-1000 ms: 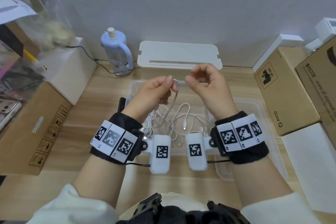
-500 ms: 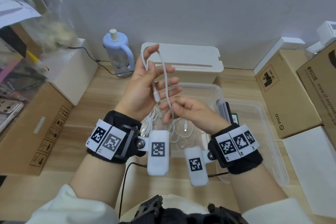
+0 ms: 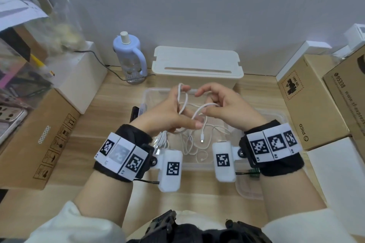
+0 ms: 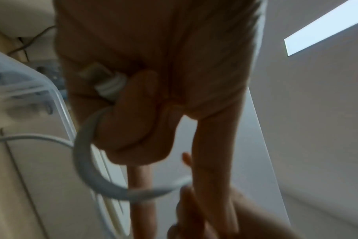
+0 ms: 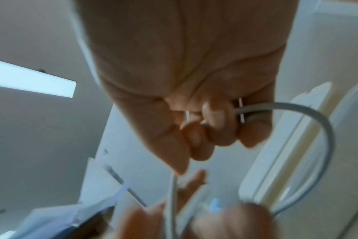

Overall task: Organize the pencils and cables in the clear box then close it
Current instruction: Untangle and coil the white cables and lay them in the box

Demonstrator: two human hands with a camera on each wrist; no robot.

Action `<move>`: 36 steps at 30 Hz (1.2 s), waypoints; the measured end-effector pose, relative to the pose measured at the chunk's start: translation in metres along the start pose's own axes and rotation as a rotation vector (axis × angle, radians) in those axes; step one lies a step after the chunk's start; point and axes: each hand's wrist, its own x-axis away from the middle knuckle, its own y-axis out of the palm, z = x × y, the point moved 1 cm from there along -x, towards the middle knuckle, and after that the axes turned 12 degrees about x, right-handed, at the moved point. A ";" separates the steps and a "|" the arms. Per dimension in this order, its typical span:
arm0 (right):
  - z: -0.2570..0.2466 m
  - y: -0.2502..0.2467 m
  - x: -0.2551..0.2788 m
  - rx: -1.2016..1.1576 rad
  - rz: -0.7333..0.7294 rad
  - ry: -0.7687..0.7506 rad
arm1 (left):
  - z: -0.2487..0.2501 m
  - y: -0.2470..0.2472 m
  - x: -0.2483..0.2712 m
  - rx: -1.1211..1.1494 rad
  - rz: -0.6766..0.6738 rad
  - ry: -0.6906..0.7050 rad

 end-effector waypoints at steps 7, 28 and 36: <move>-0.002 -0.004 -0.005 -0.175 0.345 -0.063 | 0.005 0.012 0.004 0.025 -0.285 0.083; 0.018 0.017 -0.011 -0.200 0.315 -0.005 | 0.006 0.003 0.004 0.147 -0.172 0.301; 0.022 0.028 -0.003 -0.134 0.140 0.098 | 0.001 -0.002 -0.008 0.501 0.209 0.352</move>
